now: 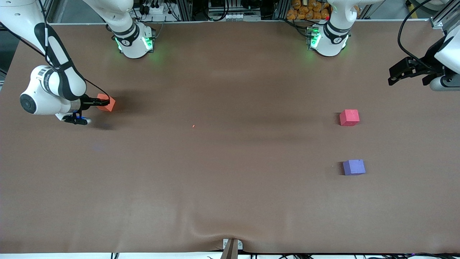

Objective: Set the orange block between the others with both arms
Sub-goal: 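Reach the right gripper down to the orange cube and grasp it, then carry the orange cube with the right gripper toward the table middle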

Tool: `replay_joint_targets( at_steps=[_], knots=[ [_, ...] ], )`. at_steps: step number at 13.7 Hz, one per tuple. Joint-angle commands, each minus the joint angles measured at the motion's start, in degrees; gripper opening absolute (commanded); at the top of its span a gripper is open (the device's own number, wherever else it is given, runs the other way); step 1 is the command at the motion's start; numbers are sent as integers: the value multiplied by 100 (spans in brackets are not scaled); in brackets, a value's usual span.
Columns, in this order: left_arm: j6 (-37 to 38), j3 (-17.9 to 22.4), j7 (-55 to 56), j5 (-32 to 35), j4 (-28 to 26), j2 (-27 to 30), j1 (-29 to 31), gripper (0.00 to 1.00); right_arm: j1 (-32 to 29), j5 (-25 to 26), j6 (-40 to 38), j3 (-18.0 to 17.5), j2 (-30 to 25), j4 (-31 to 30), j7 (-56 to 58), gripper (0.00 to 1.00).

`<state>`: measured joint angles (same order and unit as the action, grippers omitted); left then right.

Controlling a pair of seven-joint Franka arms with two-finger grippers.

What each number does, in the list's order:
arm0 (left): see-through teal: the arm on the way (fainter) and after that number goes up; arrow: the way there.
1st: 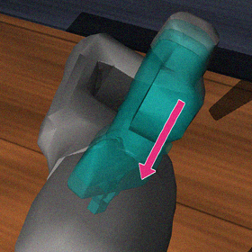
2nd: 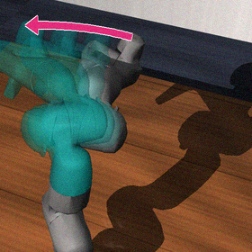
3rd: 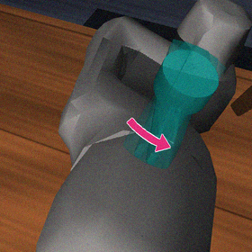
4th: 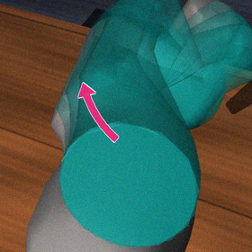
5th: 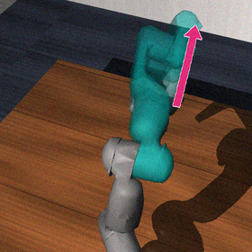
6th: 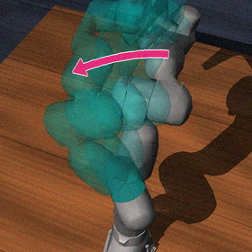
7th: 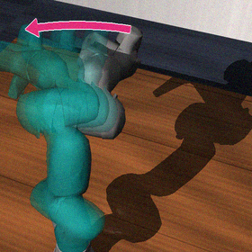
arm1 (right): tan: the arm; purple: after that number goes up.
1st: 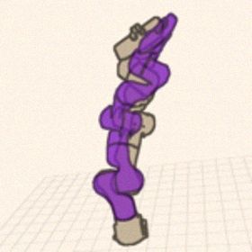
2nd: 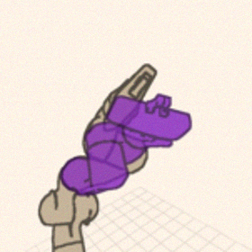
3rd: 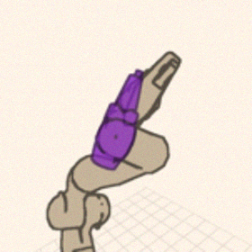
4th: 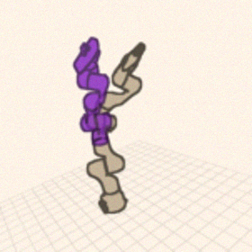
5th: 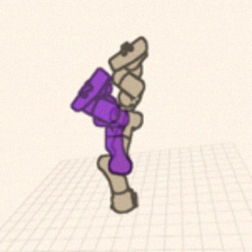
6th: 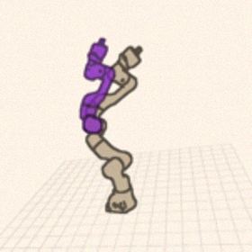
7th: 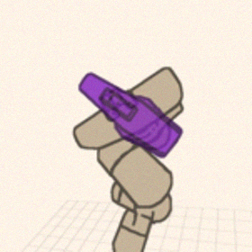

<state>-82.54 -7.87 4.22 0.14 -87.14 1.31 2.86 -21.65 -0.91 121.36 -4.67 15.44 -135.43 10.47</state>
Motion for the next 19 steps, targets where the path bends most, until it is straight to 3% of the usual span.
replay_joint_targets(
  at_steps=[1,4,10,12,14,17,19],
  knots=[
    [10,-30,-26,12,13,-17,13,100,423,-146,-470,-209,-235,461,87,0],
    [10,-30,-26,38,30,-17,13,100,1047,-1181,-1928,-210,-147,1893,-53,0],
    [-7,-30,-26,47,22,-26,4,100,2838,-1447,-2274,-219,493,3713,-617,0],
    [-7,-30,-26,47,30,-52,4,100,3558,-1291,-2283,-175,574,3735,-904,0],
    [-25,-30,-26,47,30,-52,13,100,3886,-1202,-2170,-131,644,3743,-1178,0],
    [-60,-30,-53,47,30,-87,-4,100,4361,-1175,-1355,-140,1012,3769,-1223,0],
    [-121,-39,-44,56,30,-122,-5,100,4747,-1228,-1027,-140,1432,4319,-1319,0]
  ],
)
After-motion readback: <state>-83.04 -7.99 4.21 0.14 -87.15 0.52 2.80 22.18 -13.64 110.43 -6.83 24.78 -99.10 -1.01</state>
